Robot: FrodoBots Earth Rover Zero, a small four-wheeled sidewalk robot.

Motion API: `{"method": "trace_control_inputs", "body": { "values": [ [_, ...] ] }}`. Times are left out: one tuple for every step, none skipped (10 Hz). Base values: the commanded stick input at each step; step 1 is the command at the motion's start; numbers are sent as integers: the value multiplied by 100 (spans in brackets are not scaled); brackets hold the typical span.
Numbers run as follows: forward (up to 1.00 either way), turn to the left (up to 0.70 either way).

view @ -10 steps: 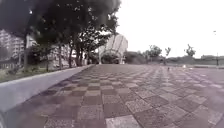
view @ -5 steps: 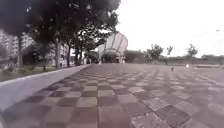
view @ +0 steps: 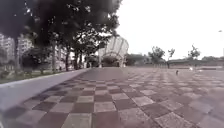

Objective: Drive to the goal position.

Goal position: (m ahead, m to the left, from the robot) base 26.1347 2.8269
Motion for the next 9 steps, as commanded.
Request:
{"method": "trace_control_inputs", "body": {
  "values": [
    [100, 0],
    [100, 0],
    [100, 0],
    [100, 0],
    [100, 0],
    [100, 0],
    [100, 0],
    [100, 0],
    [100, 0]
  ]
}}
